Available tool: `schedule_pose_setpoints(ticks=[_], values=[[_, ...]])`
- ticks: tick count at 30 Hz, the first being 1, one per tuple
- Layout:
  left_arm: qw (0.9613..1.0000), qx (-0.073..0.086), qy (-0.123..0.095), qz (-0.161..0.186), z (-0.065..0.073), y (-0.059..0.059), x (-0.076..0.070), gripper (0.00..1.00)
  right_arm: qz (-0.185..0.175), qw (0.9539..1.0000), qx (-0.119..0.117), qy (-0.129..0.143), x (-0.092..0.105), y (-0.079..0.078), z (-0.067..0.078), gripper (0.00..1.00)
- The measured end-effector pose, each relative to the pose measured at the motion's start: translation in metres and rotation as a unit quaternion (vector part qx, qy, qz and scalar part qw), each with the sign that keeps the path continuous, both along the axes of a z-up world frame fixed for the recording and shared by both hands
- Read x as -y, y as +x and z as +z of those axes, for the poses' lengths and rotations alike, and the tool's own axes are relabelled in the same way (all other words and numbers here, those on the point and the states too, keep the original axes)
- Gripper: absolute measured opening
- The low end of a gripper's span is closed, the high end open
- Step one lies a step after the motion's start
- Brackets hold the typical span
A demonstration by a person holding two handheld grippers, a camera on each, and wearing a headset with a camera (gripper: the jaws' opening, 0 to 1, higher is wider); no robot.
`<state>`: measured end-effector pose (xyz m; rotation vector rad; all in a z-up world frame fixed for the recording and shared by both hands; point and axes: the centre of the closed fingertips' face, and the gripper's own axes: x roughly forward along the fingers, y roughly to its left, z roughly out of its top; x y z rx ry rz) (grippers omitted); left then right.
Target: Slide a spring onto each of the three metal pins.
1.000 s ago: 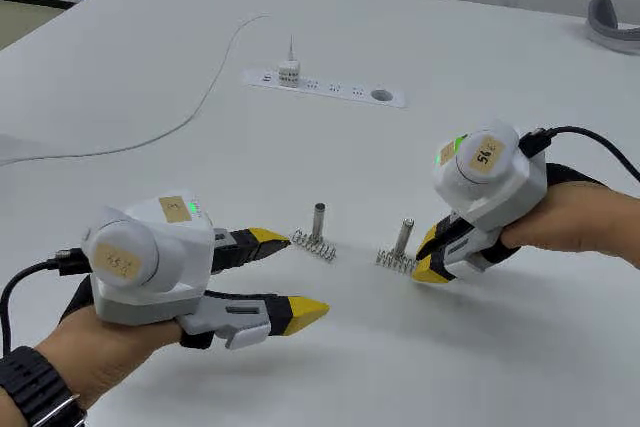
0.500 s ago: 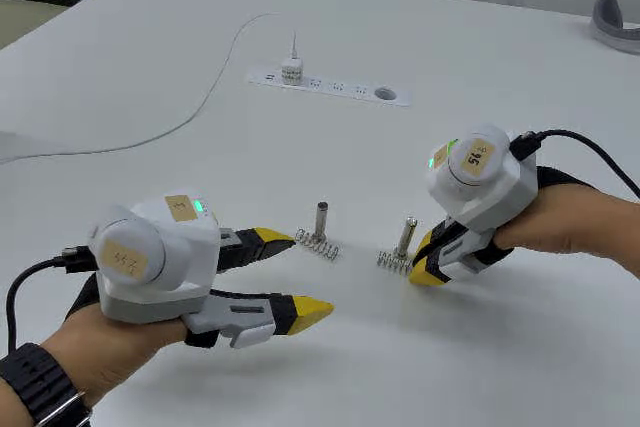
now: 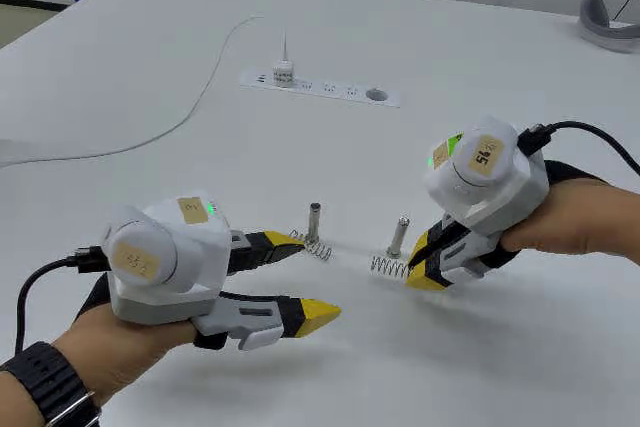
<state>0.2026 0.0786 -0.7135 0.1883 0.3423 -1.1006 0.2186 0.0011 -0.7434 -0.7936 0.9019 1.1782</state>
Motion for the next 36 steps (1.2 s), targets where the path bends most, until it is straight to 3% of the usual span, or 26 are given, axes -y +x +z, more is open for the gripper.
schedule_pose_setpoints(ticks=[15,36], values=[[0.9994,0.011,-0.003,-0.033,0.009,-0.004,0.025,0.45,0.05,0.9985,0.019,0.007,-0.018,-0.023,0.027,0.12],[0.9969,0.029,-0.004,-0.074,0.017,-0.018,0.042,0.23,0.11,0.9935,0.028,0.008,-0.032,-0.039,0.036,0.12]])
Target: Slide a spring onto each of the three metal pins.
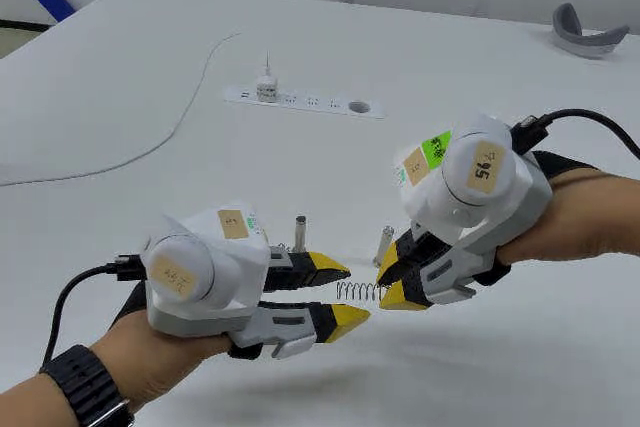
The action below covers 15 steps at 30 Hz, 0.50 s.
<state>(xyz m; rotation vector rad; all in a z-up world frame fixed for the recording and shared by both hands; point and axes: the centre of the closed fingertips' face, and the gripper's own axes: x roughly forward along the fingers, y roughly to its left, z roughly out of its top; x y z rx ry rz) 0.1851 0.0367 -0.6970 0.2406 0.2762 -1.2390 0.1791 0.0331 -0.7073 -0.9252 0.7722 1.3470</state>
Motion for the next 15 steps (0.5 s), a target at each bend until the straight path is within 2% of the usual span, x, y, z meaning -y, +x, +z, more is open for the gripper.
schedule_pose_setpoints(ticks=[6,15], values=[[1.0,0.005,0.002,-0.007,-0.0011,-0.0017,0.0011,0.15,0.007,1.0,-0.001,-0.002,0.0,-0.0028,0.0002,0.12],[0.9998,0.009,0.011,-0.011,-0.0042,-0.002,0.0005,0.13,0.014,0.9999,0.003,-0.002,-0.0017,-0.0036,0.0072,0.12]])
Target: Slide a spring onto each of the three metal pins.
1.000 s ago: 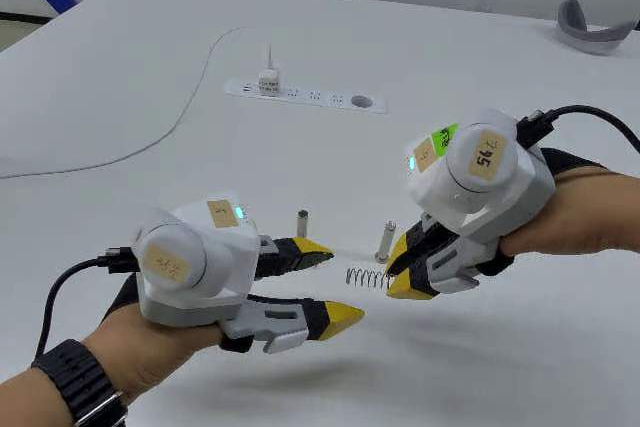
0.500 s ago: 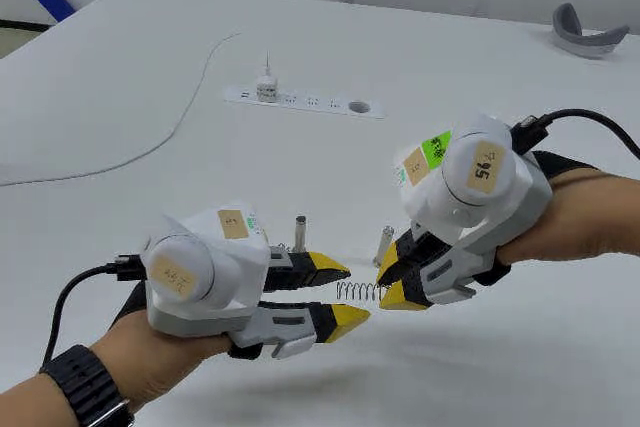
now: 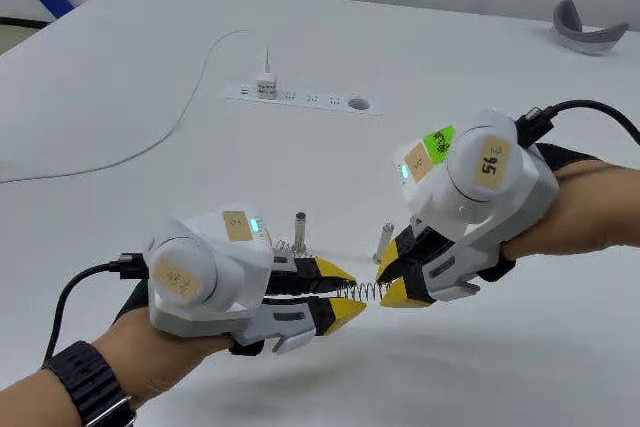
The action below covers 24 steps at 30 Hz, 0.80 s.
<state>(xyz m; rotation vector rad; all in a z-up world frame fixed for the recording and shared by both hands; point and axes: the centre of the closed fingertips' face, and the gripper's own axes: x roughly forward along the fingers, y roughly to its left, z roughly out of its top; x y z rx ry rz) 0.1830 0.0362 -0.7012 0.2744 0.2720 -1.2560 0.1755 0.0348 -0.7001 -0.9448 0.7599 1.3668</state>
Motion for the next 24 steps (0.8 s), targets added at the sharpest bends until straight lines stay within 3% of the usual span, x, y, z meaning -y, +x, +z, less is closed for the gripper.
schedule_pose_setpoints(ticks=[24], values=[[1.0,0.003,0.006,-0.007,-0.002,-0.002,0.003,0.11,0.031,0.9991,0.023,0.018,-0.031,-0.006,0.03,0.12]])
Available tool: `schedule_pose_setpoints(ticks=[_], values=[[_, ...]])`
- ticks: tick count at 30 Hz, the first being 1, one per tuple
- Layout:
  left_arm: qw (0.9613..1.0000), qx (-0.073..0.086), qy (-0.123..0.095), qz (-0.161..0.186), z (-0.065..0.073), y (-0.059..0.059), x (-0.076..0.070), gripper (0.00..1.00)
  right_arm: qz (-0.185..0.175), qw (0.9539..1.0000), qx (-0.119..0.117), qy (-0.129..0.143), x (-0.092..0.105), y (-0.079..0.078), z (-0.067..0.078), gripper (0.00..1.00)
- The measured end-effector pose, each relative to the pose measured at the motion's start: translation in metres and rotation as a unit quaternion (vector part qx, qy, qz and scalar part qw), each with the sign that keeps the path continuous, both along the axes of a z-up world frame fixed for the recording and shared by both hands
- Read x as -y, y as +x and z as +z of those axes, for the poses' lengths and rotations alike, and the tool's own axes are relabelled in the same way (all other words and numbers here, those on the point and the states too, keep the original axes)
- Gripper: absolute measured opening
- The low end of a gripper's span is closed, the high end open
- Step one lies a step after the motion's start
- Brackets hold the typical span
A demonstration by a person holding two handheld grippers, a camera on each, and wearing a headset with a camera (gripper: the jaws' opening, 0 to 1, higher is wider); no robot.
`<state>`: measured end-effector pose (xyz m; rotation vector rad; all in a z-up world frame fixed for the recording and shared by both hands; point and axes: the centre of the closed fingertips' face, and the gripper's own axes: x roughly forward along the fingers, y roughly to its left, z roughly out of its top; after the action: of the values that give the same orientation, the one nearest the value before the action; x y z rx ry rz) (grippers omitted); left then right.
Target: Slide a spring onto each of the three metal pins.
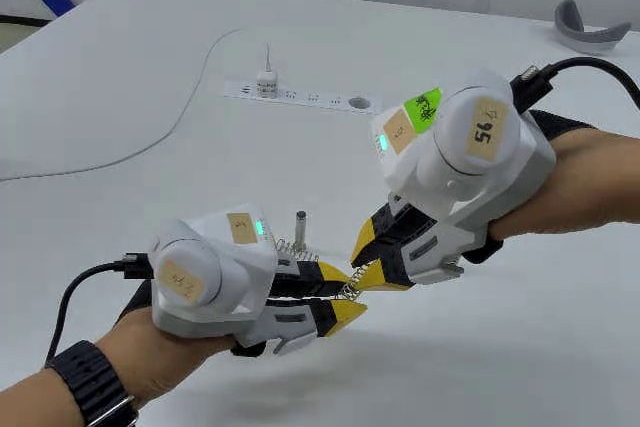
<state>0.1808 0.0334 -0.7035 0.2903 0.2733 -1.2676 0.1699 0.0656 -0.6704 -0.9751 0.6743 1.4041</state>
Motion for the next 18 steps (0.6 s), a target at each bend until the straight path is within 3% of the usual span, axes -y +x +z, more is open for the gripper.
schedule_pose_setpoints(ticks=[8,18], values=[[1.0,0.002,-0.002,0.0,0.0,-0.001,0.0,0.11,-0.015,0.9997,-0.017,-0.001,0.0,0.0,-0.002,0.17],[1.0,0.005,-0.008,0.001,0.003,0.0,0.001,0.11,-0.036,0.9988,-0.032,-0.001,0.006,0.004,-0.01,0.15]])
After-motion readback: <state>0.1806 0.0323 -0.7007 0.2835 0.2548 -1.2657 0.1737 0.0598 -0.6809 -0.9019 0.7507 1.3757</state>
